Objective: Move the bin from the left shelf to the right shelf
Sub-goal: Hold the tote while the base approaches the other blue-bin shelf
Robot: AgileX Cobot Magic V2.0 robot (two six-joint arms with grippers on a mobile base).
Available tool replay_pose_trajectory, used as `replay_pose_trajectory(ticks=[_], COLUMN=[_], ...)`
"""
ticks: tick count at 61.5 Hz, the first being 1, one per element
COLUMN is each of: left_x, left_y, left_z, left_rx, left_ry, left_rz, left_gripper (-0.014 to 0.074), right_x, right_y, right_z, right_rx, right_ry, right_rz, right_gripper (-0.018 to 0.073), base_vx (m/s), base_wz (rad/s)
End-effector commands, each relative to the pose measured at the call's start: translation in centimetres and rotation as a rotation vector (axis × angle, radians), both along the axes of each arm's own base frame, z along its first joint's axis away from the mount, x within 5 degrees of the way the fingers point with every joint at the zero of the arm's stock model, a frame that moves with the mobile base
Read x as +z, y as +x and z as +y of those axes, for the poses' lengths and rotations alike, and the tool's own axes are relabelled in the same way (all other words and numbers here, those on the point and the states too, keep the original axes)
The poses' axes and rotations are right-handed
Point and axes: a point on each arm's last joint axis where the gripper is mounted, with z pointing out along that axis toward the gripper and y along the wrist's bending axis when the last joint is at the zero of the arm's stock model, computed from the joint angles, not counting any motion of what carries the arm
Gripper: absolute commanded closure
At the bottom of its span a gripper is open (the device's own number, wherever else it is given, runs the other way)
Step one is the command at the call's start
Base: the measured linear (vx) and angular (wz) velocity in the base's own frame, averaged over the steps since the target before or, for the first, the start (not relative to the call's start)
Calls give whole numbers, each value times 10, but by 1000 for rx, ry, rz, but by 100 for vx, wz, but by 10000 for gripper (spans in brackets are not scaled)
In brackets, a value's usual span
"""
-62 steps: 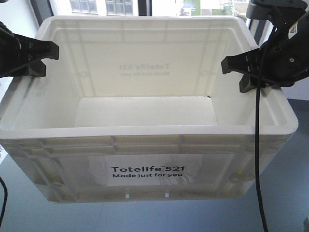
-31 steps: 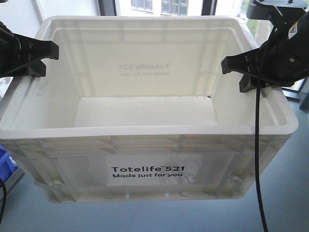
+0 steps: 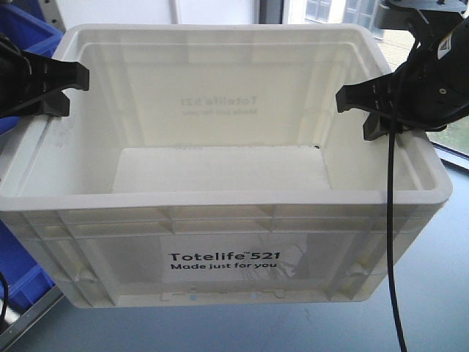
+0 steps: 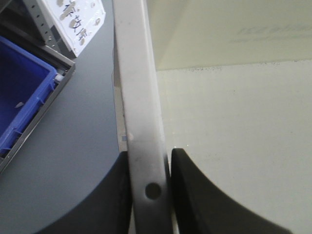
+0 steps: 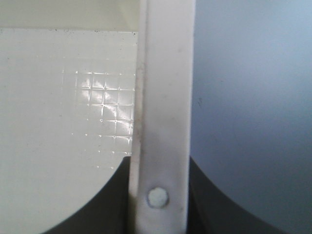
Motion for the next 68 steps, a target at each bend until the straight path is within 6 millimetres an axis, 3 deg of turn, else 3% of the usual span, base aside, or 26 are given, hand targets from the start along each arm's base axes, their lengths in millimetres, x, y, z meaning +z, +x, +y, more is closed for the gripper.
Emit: replay_pose_trajectory(ticks=[1, 68], left_x=[27, 27], left_y=[-6, -6], left_z=[8, 8], left_rx=[6, 6], left_ry=[30, 30], left_rz=[-172, -172], left_gripper=[602, 602], right_x=[31, 31], right_y=[-7, -7], right_z=[-8, -8], right_rx=[4, 4], right_ry=[-6, -6], right_rz=[-176, -176], right_gripper=[509, 509], base_vx=[14, 12], base_wz=[55, 54])
